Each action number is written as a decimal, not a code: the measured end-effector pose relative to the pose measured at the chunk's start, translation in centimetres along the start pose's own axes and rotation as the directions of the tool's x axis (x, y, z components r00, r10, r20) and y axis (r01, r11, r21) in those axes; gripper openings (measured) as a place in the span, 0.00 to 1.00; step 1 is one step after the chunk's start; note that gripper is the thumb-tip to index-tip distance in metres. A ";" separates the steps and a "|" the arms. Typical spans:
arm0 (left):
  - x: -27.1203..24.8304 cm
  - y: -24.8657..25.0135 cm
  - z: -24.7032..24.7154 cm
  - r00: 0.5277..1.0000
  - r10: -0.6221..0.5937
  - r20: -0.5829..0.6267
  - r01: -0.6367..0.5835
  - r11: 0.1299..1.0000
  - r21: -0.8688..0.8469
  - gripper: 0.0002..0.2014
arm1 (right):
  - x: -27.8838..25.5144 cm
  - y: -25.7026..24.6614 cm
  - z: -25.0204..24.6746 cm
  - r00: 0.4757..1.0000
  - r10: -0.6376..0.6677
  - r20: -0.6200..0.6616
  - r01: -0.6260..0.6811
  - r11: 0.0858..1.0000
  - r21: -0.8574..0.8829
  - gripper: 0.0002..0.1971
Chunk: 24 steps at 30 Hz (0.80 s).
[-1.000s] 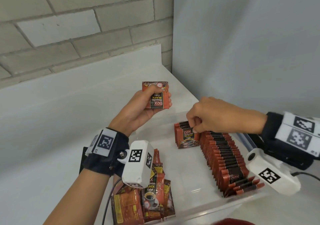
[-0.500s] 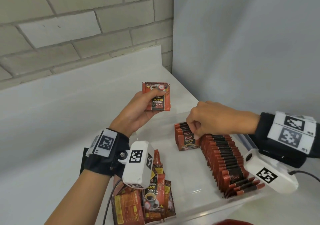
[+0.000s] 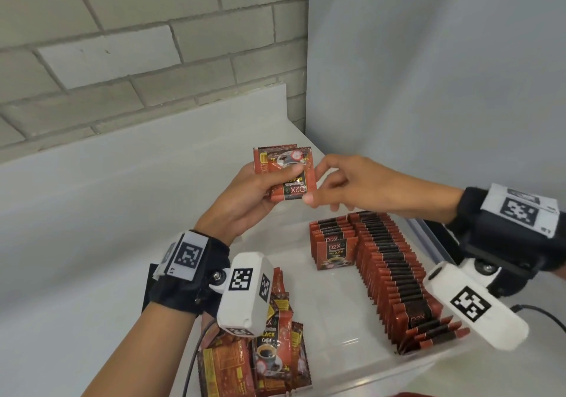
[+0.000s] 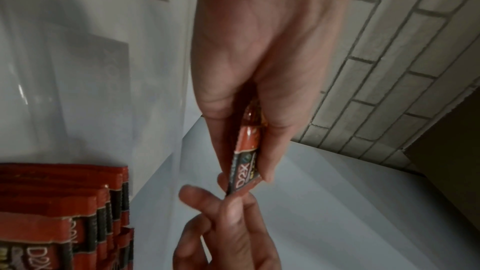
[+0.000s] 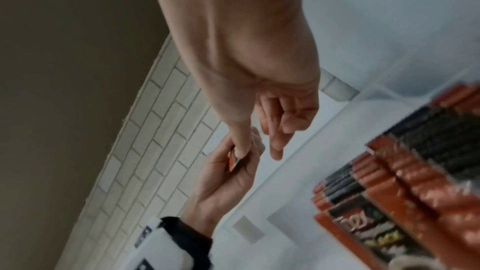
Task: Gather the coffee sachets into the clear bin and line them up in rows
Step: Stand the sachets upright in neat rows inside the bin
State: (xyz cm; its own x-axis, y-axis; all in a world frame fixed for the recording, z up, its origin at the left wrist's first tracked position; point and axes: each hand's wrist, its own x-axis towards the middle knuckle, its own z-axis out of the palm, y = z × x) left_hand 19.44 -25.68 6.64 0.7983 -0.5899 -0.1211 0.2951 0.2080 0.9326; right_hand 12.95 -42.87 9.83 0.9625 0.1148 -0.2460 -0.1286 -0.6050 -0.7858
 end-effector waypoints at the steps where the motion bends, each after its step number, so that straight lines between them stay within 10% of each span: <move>1: 0.0 0.0 0.0 1.000 0.003 0.009 -0.003 1.000 0.004 0.16 | 0.1 -0.1 0.1 1.000 0.000 -0.007 0.001 0.997 0.082 0.17; 12: -0.1 -0.2 0.1 0.997 -0.060 0.049 0.057 0.996 0.075 0.20 | 1.2 -1.5 -2.3 0.958 -0.155 -0.241 0.172 0.984 0.053 0.05; 24: -0.3 -0.2 -0.1 0.999 -0.008 0.041 0.003 0.991 0.137 0.23 | 0.6 -0.3 -2.2 0.999 -0.032 -0.042 0.040 0.978 0.202 0.08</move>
State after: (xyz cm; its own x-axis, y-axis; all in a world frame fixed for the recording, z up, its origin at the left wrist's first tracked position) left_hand 19.21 -25.45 6.48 0.7740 -0.6228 -0.1148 0.2224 0.0975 0.9701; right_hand 14.13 -44.38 11.19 0.9753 0.1013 -0.1963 -0.1355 -0.4279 -0.8936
